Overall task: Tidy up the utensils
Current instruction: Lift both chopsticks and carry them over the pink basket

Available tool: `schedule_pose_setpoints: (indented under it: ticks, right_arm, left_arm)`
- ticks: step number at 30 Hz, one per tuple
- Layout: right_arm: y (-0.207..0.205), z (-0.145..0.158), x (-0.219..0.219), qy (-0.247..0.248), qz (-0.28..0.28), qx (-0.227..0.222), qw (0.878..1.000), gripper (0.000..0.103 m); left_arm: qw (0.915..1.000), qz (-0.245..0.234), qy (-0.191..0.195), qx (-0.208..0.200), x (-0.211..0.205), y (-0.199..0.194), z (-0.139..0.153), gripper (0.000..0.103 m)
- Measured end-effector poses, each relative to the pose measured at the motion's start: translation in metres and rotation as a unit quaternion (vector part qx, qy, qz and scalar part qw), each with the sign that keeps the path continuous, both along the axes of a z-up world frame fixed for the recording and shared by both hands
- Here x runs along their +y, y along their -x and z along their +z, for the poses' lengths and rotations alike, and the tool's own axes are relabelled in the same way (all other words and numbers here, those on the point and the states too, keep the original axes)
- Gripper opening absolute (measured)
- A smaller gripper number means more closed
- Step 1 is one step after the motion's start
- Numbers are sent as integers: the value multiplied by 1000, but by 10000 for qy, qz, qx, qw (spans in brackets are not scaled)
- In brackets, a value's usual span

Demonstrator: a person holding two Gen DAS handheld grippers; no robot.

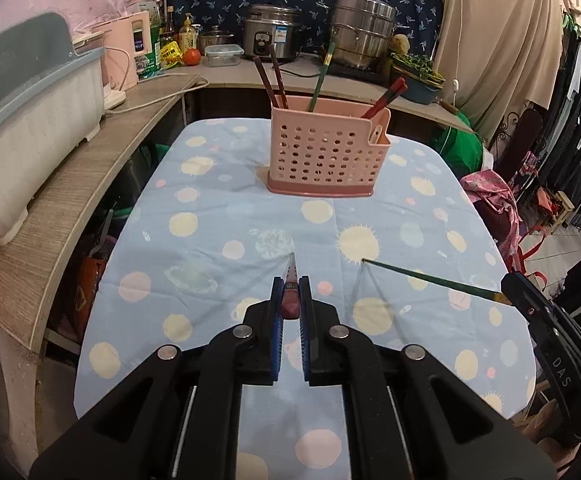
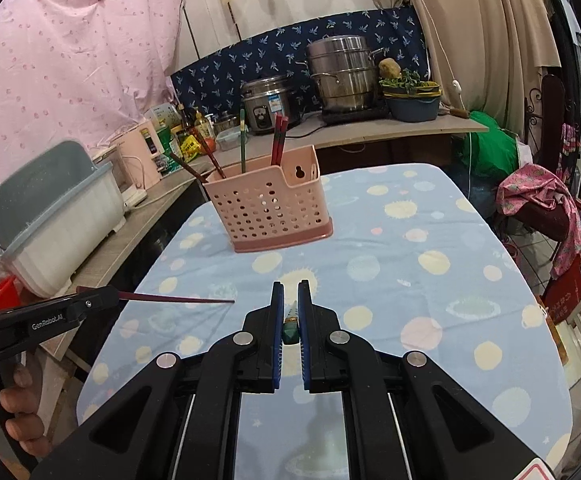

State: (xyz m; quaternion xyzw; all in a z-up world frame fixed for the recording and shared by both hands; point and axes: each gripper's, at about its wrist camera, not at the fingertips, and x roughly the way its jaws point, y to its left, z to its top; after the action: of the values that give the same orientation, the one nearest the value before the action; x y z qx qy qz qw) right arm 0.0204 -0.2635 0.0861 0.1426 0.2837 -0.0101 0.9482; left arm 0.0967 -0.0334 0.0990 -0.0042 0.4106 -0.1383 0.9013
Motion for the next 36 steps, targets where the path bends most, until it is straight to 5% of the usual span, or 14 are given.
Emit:
schedule_pose_setpoints:
  ticks: [22,36]
  right_arm:
    - [-58,55,-22,-272,-33,-601,9978,7]
    - [-116,125,-35,-402,72,-1252,9913,7]
  left_arm:
    - [9990,-45,-25,-433,-8,-53,50,7]
    - [9946,-223,324,-962,-24,-97,122,7]
